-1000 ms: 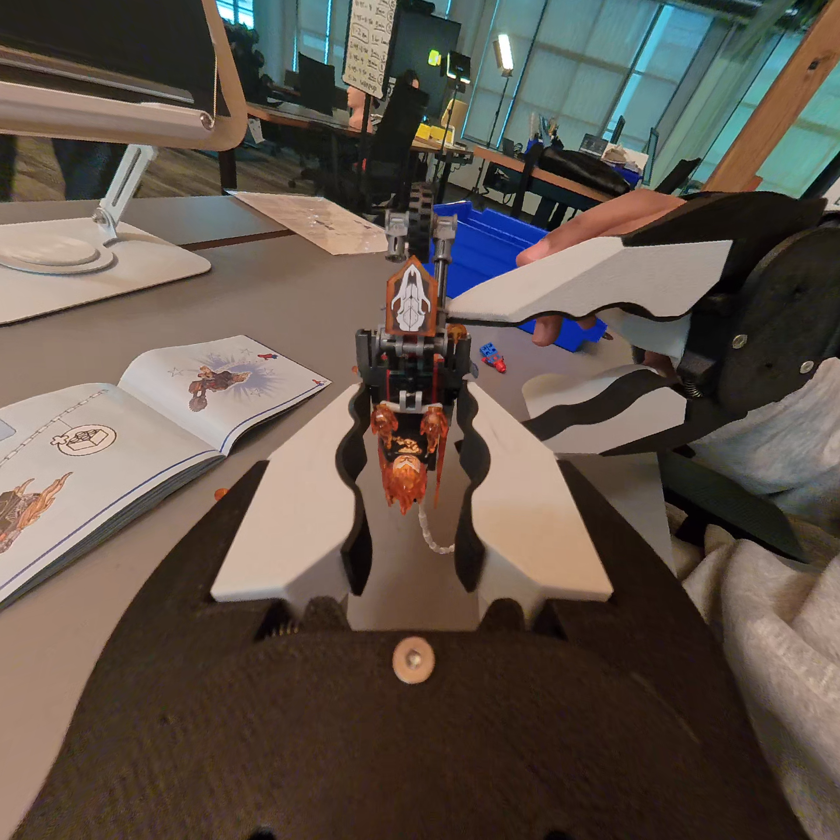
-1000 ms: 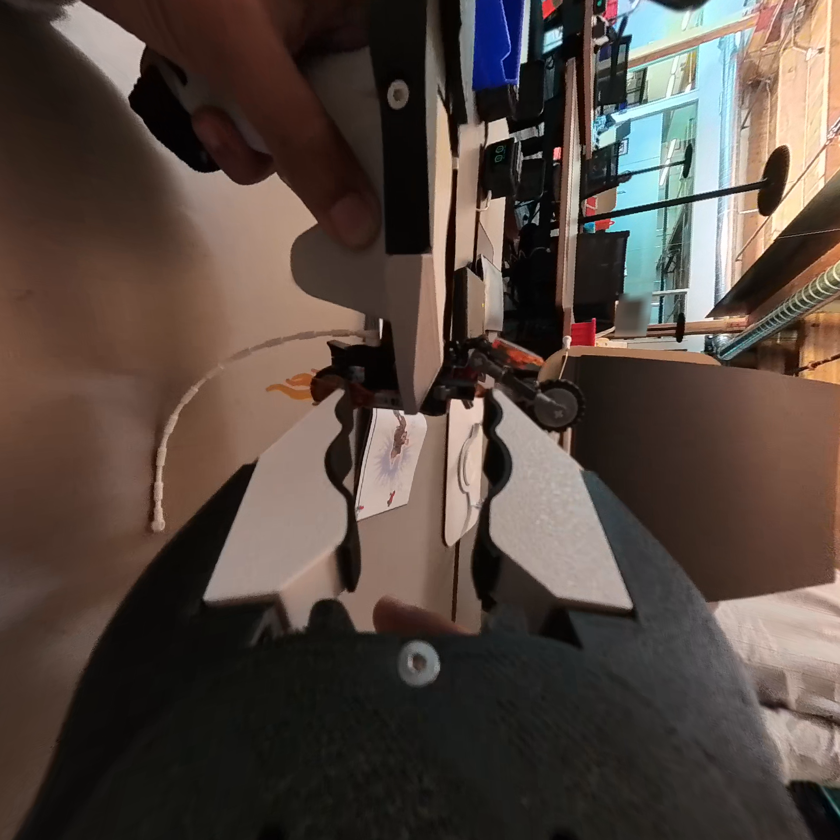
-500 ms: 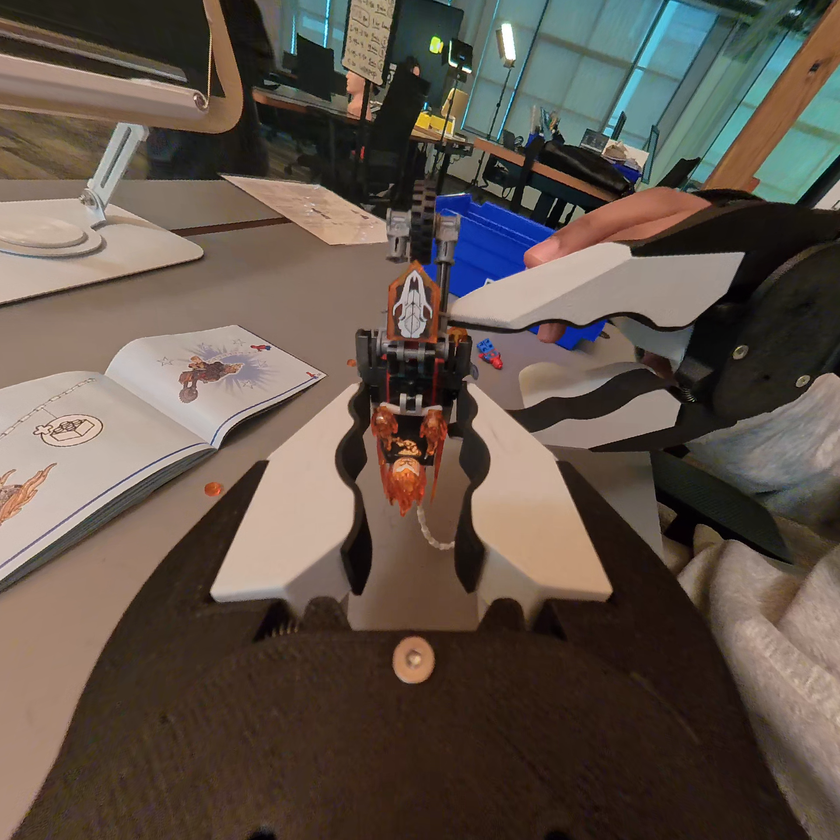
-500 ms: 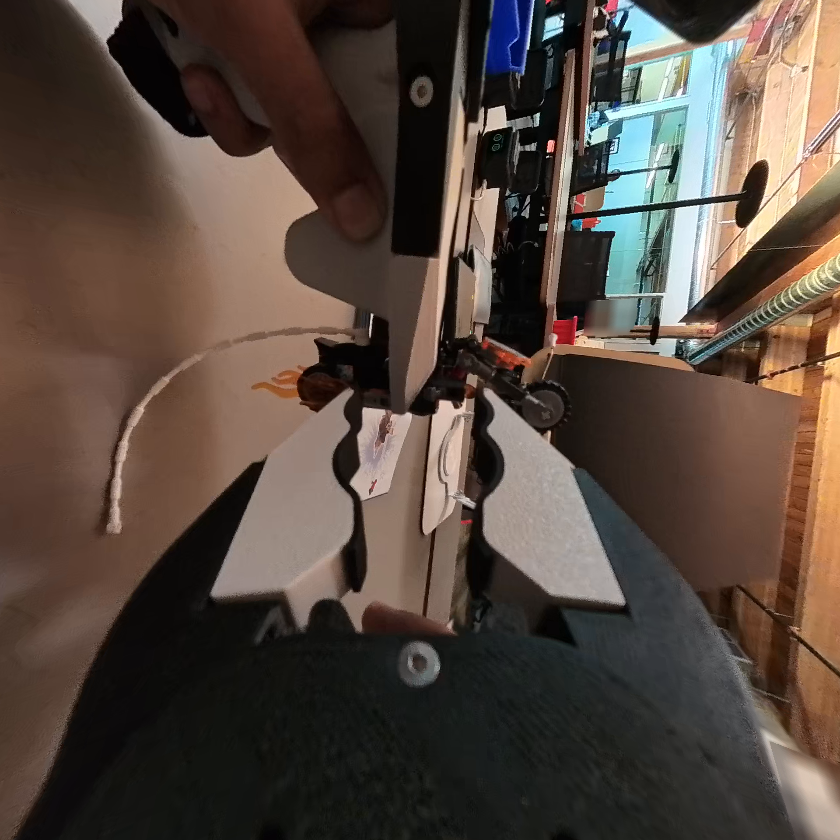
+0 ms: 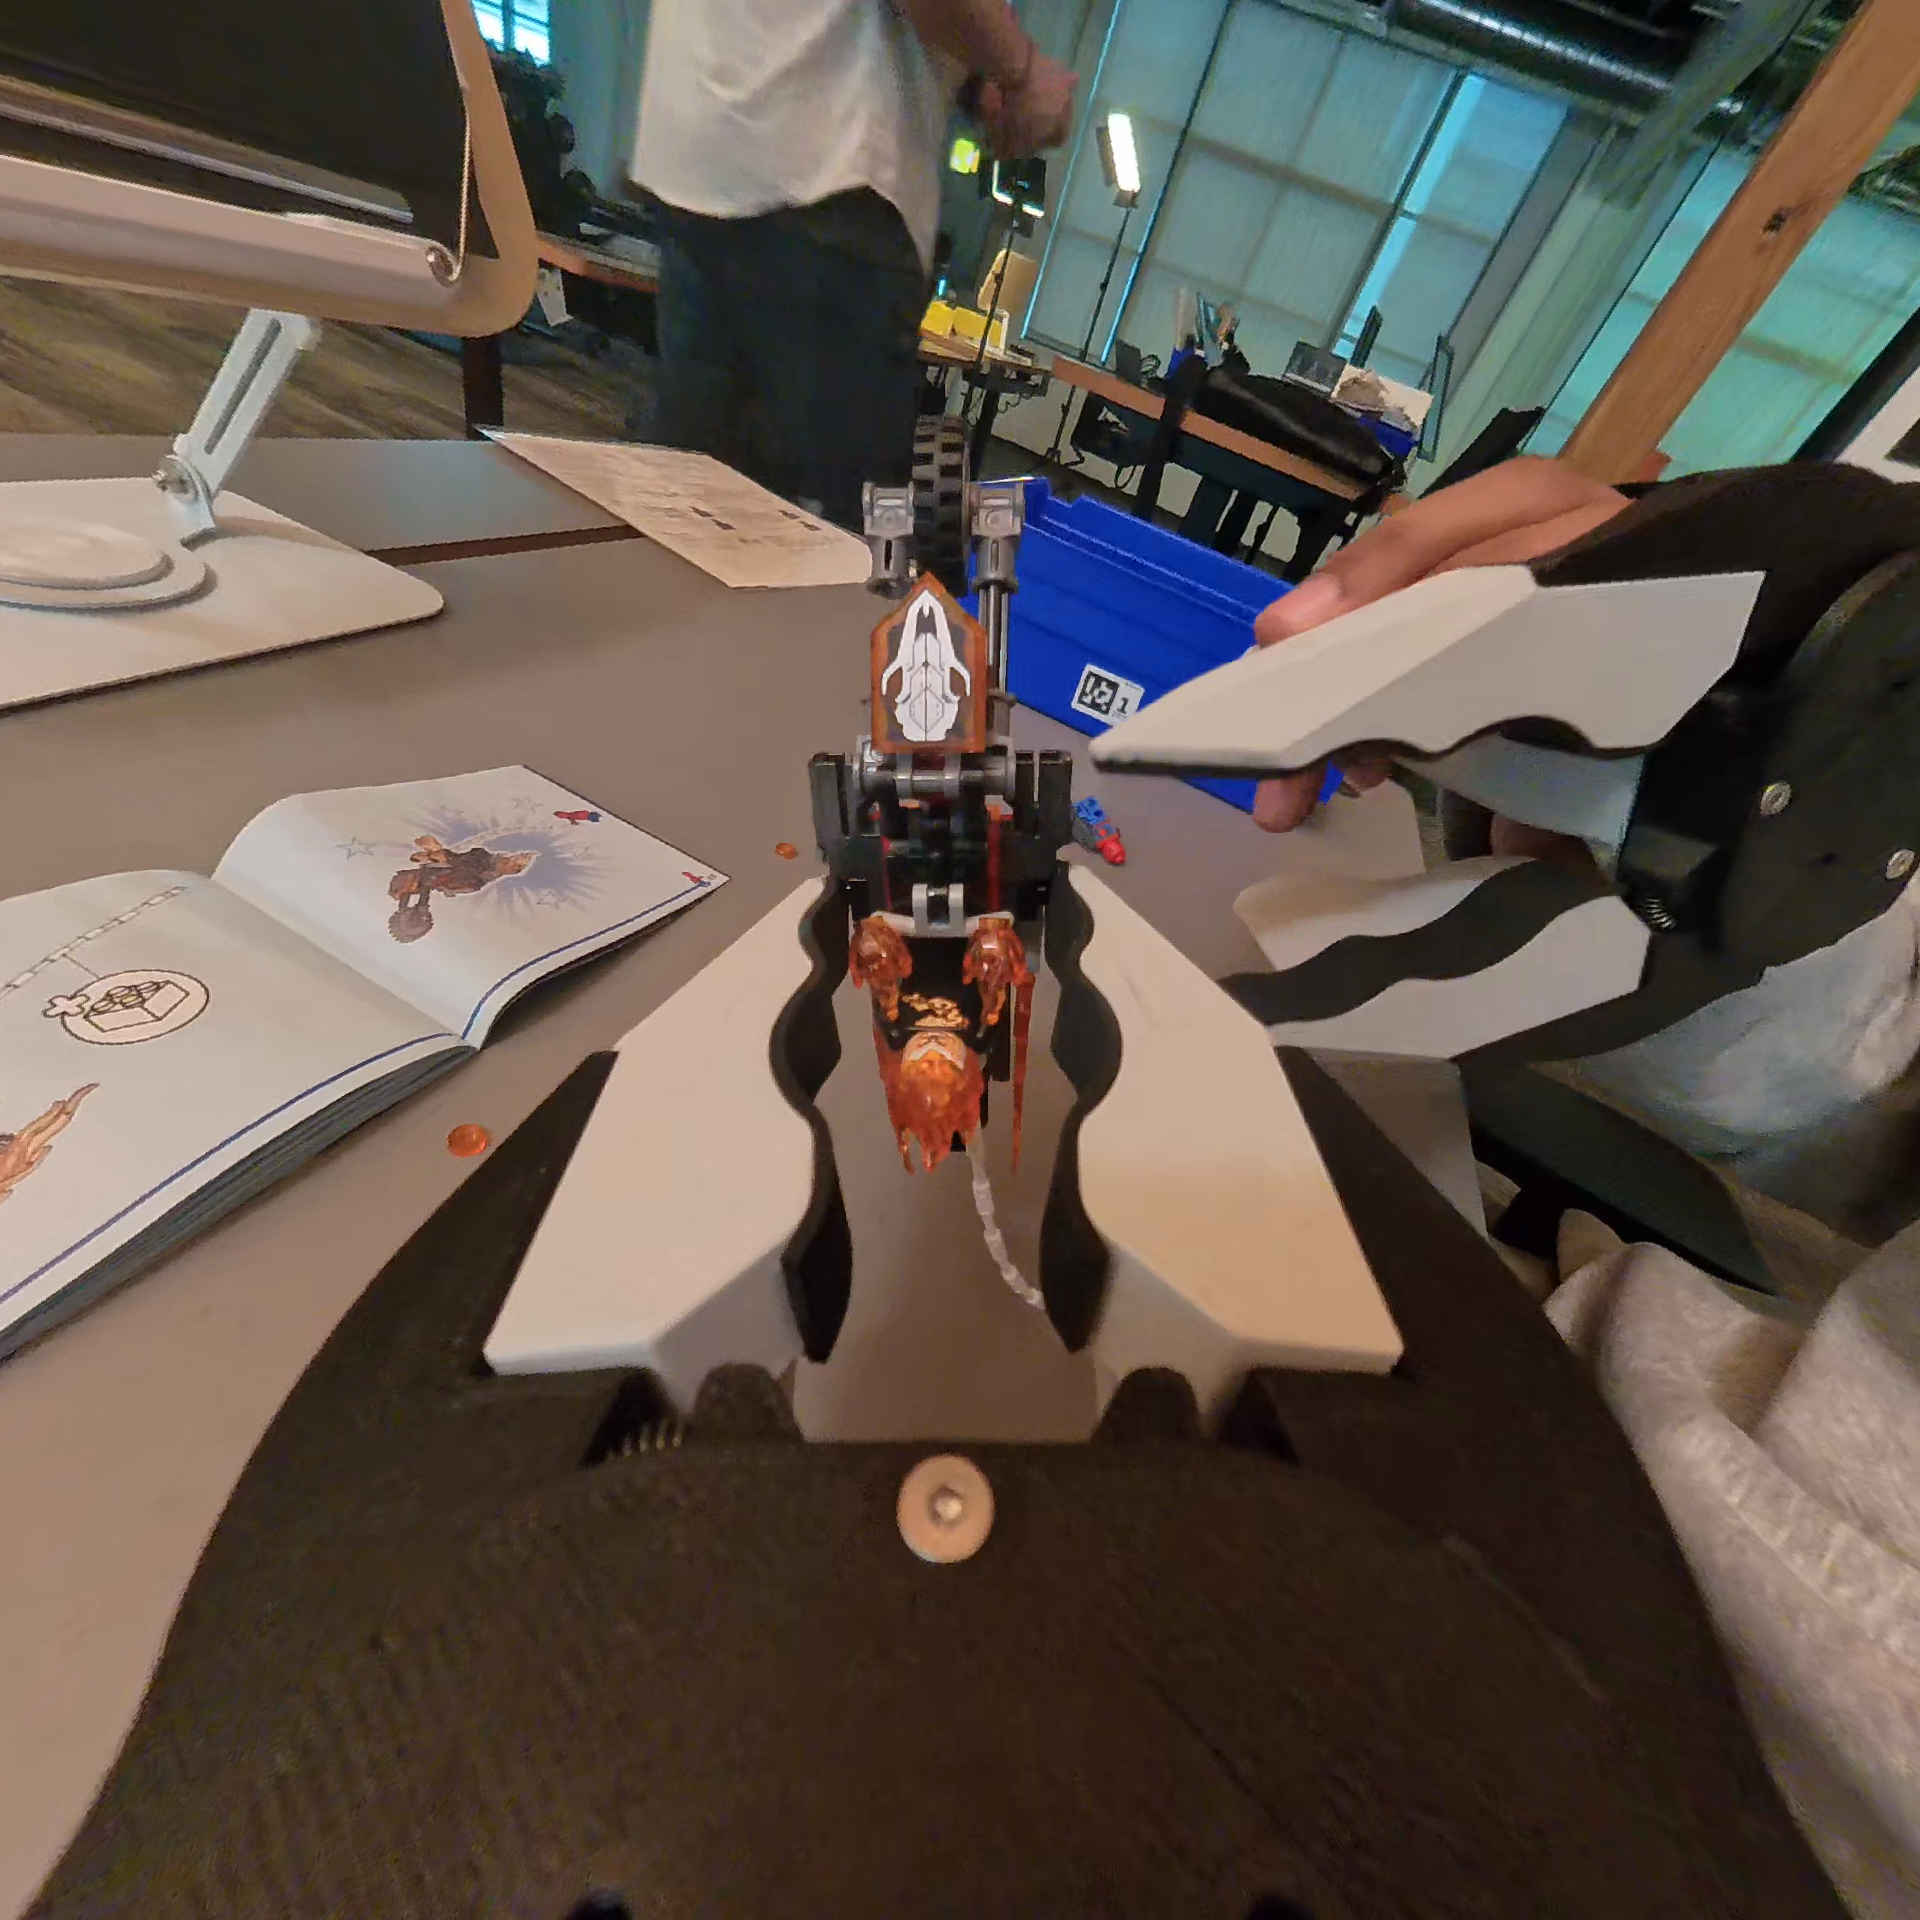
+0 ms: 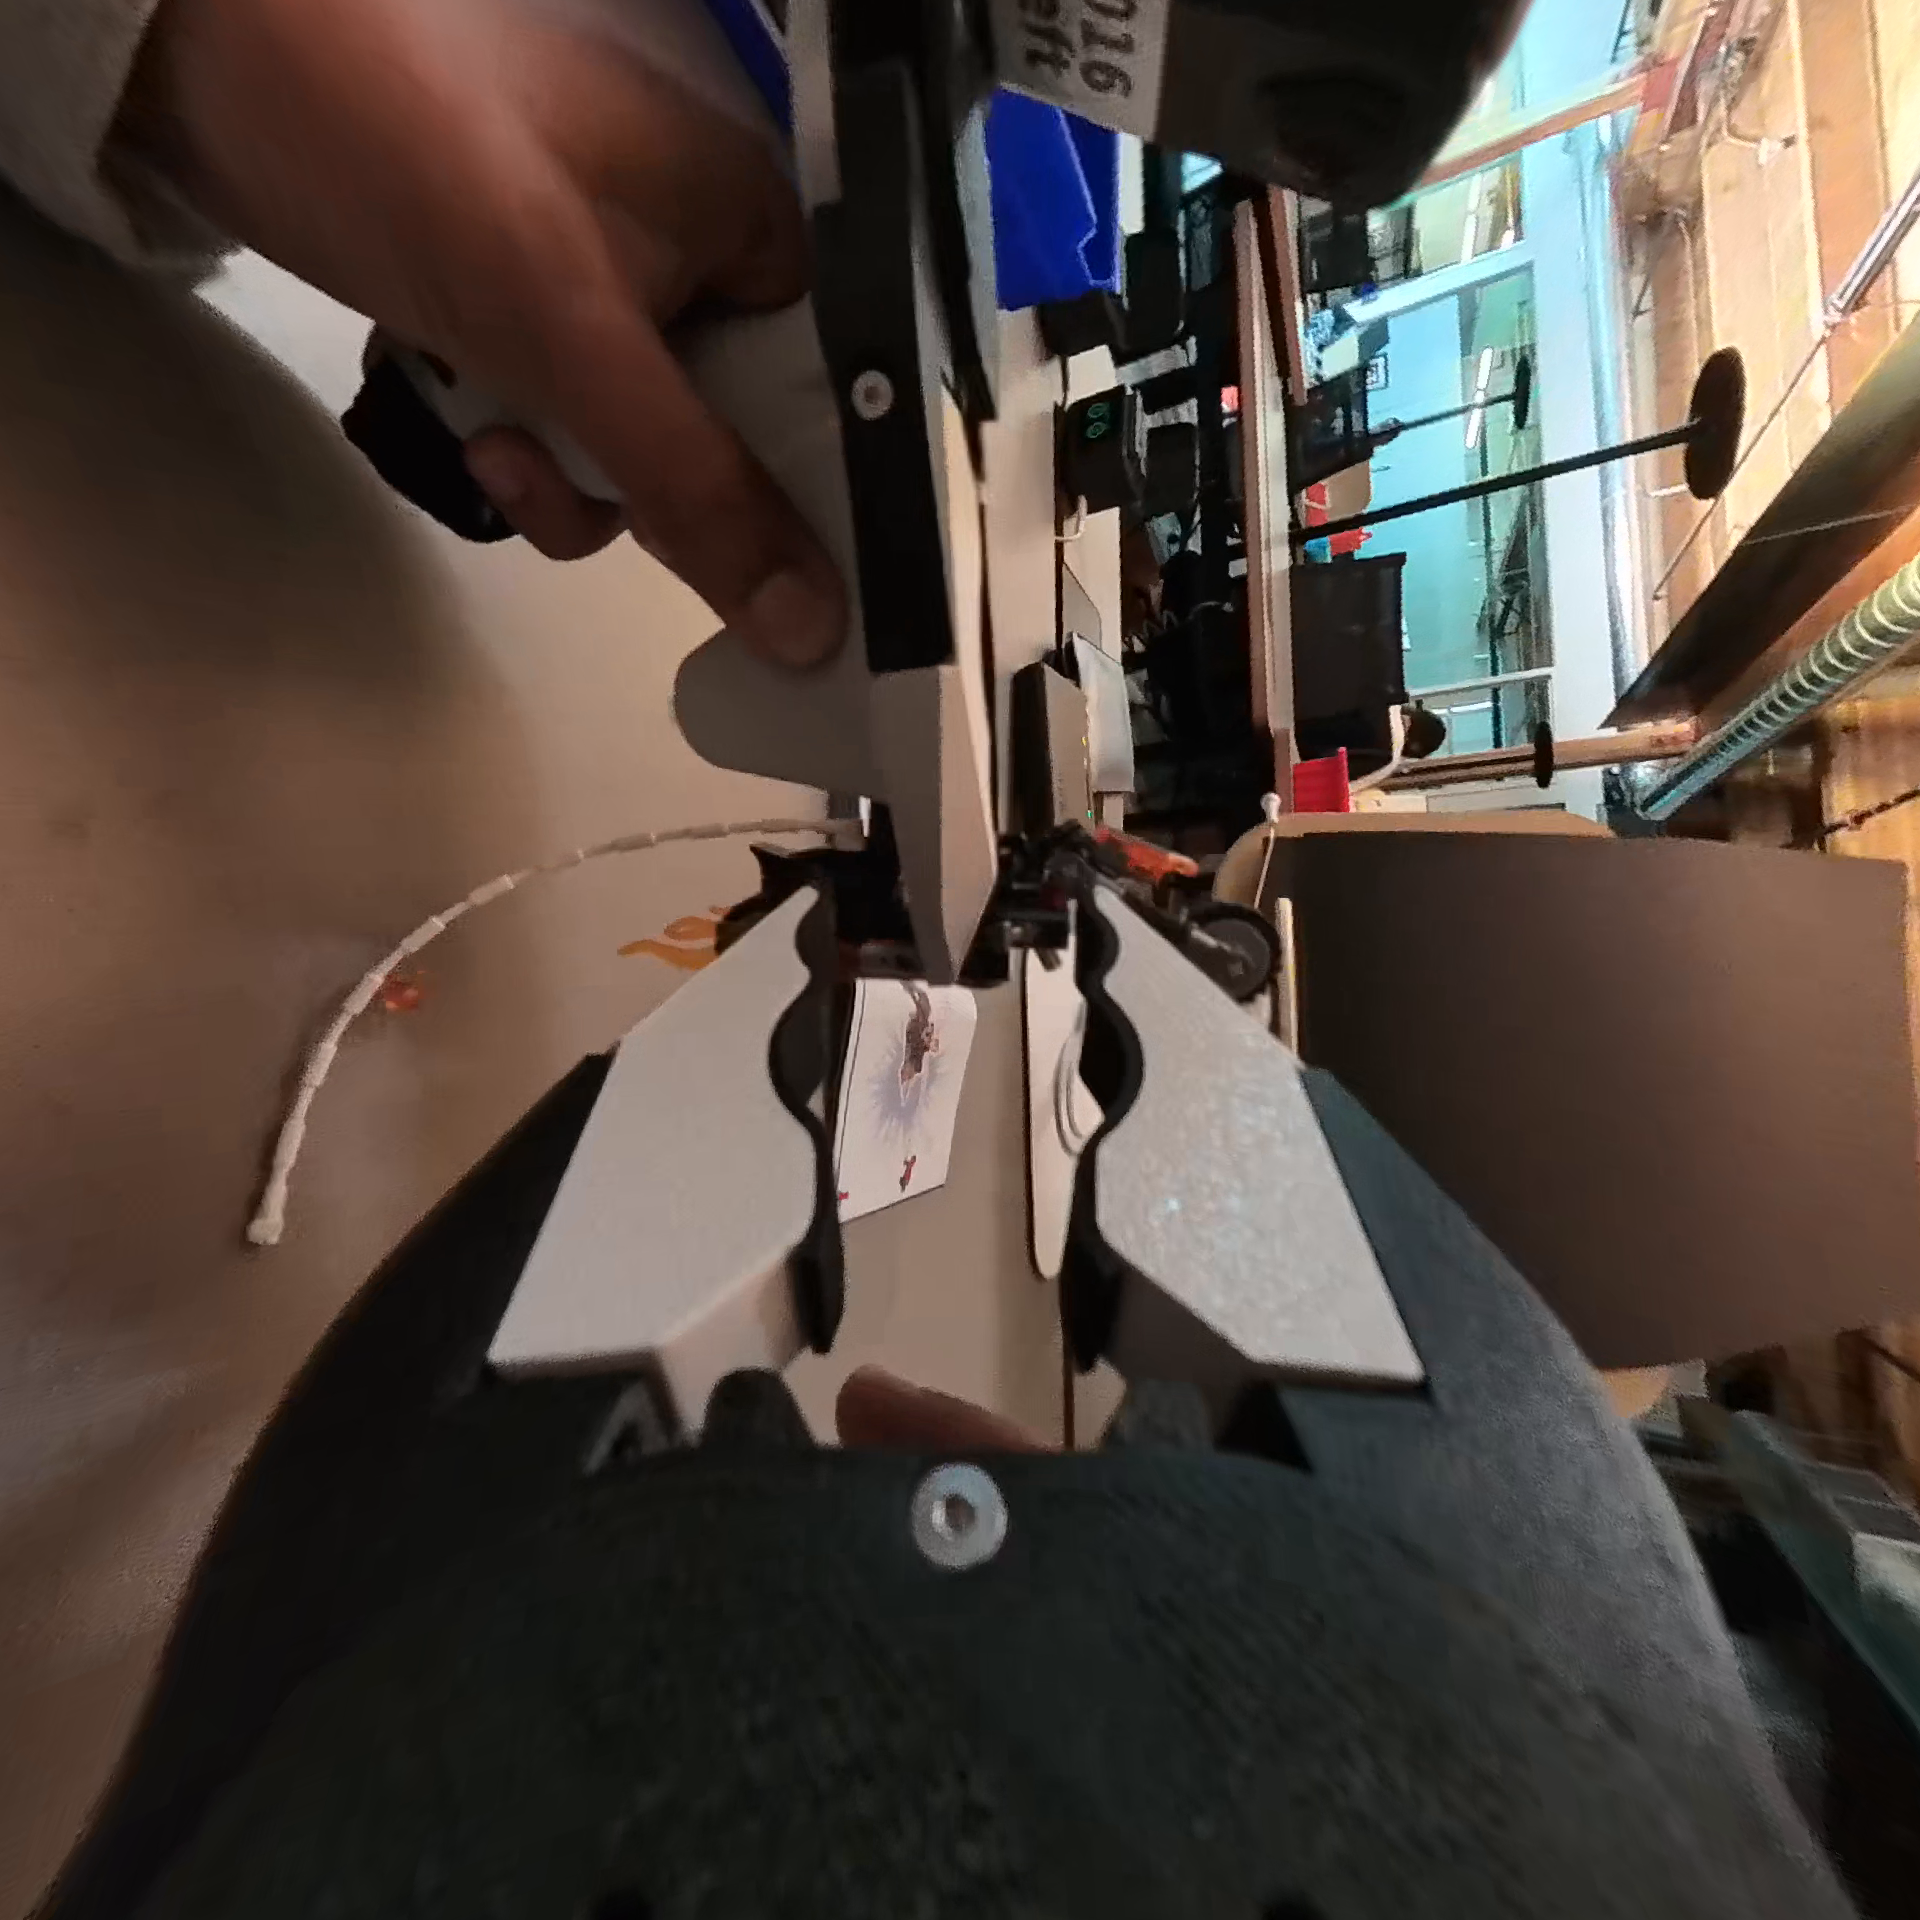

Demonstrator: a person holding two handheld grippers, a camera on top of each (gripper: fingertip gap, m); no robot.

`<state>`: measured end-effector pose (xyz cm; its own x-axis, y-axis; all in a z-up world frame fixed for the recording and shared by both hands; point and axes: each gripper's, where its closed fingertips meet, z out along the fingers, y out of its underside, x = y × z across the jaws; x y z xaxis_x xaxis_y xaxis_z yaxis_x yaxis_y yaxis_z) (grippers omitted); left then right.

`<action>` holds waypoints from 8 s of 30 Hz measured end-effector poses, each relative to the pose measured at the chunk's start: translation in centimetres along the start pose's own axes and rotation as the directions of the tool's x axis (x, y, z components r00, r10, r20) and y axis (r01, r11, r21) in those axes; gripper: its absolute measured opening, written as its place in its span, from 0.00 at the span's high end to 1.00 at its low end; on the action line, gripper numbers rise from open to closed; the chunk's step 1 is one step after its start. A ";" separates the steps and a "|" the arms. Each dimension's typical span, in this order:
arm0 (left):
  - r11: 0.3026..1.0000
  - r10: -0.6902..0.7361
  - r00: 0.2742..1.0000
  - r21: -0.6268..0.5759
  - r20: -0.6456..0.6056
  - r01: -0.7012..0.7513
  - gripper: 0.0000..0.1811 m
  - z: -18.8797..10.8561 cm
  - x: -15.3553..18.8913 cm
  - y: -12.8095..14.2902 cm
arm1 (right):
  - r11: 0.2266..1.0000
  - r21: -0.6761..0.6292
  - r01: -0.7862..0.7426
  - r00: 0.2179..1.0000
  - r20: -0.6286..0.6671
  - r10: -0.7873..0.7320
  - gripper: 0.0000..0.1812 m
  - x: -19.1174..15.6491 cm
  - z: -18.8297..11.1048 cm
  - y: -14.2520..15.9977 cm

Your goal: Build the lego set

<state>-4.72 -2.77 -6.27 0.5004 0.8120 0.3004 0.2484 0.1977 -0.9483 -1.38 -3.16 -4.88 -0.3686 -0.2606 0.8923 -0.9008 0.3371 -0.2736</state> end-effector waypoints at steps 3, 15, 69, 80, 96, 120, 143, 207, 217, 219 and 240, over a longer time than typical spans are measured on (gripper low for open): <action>1.000 -0.007 0.999 0.017 0.032 0.006 0.79 -0.2 -0.8 -0.1 | 0.999 -0.022 -0.043 0.999 -0.018 0.043 0.75 0.2 -0.3 0.9; 0.997 -0.052 0.995 0.067 0.088 0.046 0.79 -1.3 -2.6 -0.6 | 0.653 -0.101 -0.751 0.632 0.181 0.754 0.76 -5.2 -1.5 7.3; 0.976 0.194 0.978 0.090 0.071 -0.200 0.80 -0.8 0.4 -1.5 | -0.317 -0.037 -0.948 -0.258 0.675 0.691 0.97 4.0 -0.4 0.1; 0.984 0.100 0.995 0.149 0.008 -0.100 0.79 -1.0 0.7 -2.1 | -0.174 0.129 -0.976 -0.055 0.629 0.776 0.97 4.5 -0.3 -0.3; 0.983 0.096 0.995 0.158 0.011 -0.097 0.79 -1.2 0.6 -2.2 | 0.012 0.216 -0.976 0.127 0.522 0.843 0.95 5.0 -1.3 0.2; 0.989 0.061 0.991 0.125 0.117 -0.075 0.79 -1.5 -1.9 -1.7 | 0.466 -0.075 -0.882 0.360 0.530 0.768 0.84 -10.2 -9.2 1.1; 0.990 0.059 0.993 0.126 0.098 -0.072 0.79 -1.5 -1.6 -1.6 | 0.731 -0.139 -0.668 0.451 0.706 0.546 0.97 -18.0 -7.6 -4.3; 0.927 0.355 0.933 -0.149 0.062 -0.343 0.79 1.3 0.7 2.4 | 0.856 -0.192 -0.479 0.875 -0.036 0.482 0.97 0.0 -2.2 4.7; 0.871 0.432 0.900 -0.287 0.059 -0.399 0.79 2.1 0.3 4.6 | 0.926 -0.312 -0.213 0.961 0.102 0.256 0.97 -2.4 -1.5 4.9; 0.871 0.428 0.902 -0.292 0.061 -0.394 0.79 2.2 0.2 4.8 | 0.927 -0.335 -0.171 0.967 0.120 0.222 0.97 -2.5 -1.5 5.1; 0.964 0.218 0.976 -0.150 -0.025 -0.219 0.79 1.8 1.1 3.2 | 0.908 -0.182 -0.377 0.906 0.130 0.402 0.97 -0.7 -2.0 3.3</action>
<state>-4.89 -0.21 -9.13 0.5629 0.8217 0.0891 0.2545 -0.0697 -0.9646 -3.64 -0.08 -5.67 -0.7258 -0.2181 0.6524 -0.6377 0.5689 -0.5193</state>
